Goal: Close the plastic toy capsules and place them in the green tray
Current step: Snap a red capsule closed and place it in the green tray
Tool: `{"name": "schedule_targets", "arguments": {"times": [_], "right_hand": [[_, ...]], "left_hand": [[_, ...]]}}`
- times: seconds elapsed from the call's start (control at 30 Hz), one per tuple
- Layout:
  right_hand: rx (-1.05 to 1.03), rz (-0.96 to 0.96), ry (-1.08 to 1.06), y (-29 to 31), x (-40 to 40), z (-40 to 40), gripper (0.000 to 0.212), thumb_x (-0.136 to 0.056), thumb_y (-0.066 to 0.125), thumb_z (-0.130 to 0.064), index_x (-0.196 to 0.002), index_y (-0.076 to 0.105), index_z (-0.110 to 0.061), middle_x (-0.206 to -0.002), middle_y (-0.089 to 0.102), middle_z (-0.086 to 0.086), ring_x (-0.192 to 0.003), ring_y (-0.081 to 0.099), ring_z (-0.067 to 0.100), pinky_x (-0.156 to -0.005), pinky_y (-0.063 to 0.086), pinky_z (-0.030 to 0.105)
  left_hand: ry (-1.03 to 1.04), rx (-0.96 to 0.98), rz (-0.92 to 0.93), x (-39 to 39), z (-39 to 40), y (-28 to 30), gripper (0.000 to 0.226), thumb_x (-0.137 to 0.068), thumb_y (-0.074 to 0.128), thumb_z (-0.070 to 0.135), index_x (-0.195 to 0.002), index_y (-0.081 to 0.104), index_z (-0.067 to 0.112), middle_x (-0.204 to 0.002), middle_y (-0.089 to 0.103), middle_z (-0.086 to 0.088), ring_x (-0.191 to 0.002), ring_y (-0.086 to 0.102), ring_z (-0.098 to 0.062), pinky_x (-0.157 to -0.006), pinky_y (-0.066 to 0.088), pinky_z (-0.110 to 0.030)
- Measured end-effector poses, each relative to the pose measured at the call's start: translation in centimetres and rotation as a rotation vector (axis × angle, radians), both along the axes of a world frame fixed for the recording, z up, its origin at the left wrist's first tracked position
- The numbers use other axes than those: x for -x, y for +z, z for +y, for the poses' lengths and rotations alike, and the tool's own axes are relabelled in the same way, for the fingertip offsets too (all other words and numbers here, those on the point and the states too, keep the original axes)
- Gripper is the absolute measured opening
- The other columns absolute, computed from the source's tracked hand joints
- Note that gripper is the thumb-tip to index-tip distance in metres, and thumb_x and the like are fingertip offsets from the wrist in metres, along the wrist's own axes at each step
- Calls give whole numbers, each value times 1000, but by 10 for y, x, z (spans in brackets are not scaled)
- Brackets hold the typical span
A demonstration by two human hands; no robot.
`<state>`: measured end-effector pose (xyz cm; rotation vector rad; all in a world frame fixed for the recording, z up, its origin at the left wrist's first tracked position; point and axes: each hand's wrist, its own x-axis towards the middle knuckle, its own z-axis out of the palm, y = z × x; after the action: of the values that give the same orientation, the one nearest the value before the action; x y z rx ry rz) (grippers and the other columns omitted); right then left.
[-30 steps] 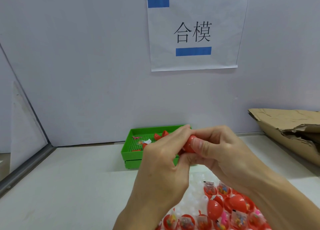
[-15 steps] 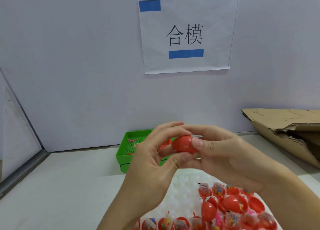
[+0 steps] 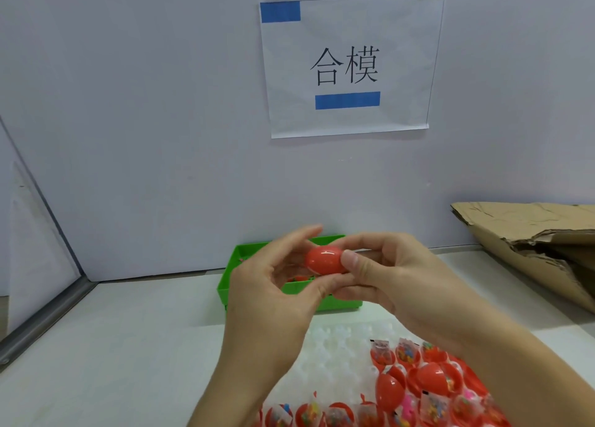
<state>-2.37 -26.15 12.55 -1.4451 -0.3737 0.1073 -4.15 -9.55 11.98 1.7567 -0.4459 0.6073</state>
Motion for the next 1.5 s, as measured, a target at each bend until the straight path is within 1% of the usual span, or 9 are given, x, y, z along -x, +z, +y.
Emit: {"name": "schedule_targets", "arguments": {"times": [0.1,0.3,0.43,0.6,0.77,1.0,1.23,1.33,1.5], "right_hand": [[-157,68,59,1,0,3,34,-75,63,-19,-105,67,-2,-84,75,14,-77,75,20,-69,58,24],[-235,109,109,2,2,6,35,-77,62,-18,-106,64,3,-80,73,12,-72,73,20,-68,58,25],[-186,102,190,2,2,6,25,-86,59,-27,-94,73,-7,-91,75,14,-82,74,25,-77,61,36],[-64,86,169,5,6,9,34,-91,54,-34,-92,79,-10,-100,75,20,-86,74,27,-70,57,26],[134,-10,-99,0,1,8,20,-98,58,-28,-93,75,-17,-88,77,7,-82,75,23,-70,57,28],[187,-152,-199,-4,3,15,11,-85,75,-28,-96,74,-26,-88,78,0,-80,75,16,-68,57,23],[-212,22,-85,-6,-4,8,24,-86,63,-16,-106,75,-9,-99,77,13,-84,74,19,-70,57,23],[-320,48,-18,-5,-4,9,34,-79,65,-19,-111,73,-9,-102,76,14,-83,74,21,-69,57,22],[-362,18,-3,-3,-3,9,23,-81,67,-18,-102,77,-13,-99,75,17,-76,74,22,-69,58,26]], "left_hand": [[-37,151,36,0,-2,0,43,-57,83,25,-99,73,29,-89,76,8,-86,73,-13,-81,58,-24],[-83,145,18,2,-3,3,31,-62,80,26,-93,75,27,-87,77,6,-83,73,-13,-77,58,-23],[-133,170,25,4,-6,5,28,-69,74,34,-96,73,25,-90,76,5,-89,72,-13,-79,55,-20],[-131,227,61,3,-8,4,34,-66,77,35,-95,68,19,-88,76,6,-84,73,-9,-74,54,-15],[70,111,47,-1,-5,-1,32,-62,80,46,-83,62,30,-77,70,7,-74,68,-9,-65,51,-14],[195,-139,-54,-2,-7,-8,24,-76,82,28,-79,59,30,-74,66,13,-71,66,-7,-60,55,-20],[-56,105,-7,-2,-9,-5,30,-77,81,11,-99,72,28,-91,72,4,-87,69,-12,-74,54,-14],[-79,199,-23,-3,-9,-4,30,-71,77,21,-101,72,25,-91,73,1,-85,69,-10,-74,54,-14],[-58,167,-53,-3,-5,-4,28,-71,79,24,-97,73,30,-108,72,9,-103,69,-10,-88,55,-21]]}}
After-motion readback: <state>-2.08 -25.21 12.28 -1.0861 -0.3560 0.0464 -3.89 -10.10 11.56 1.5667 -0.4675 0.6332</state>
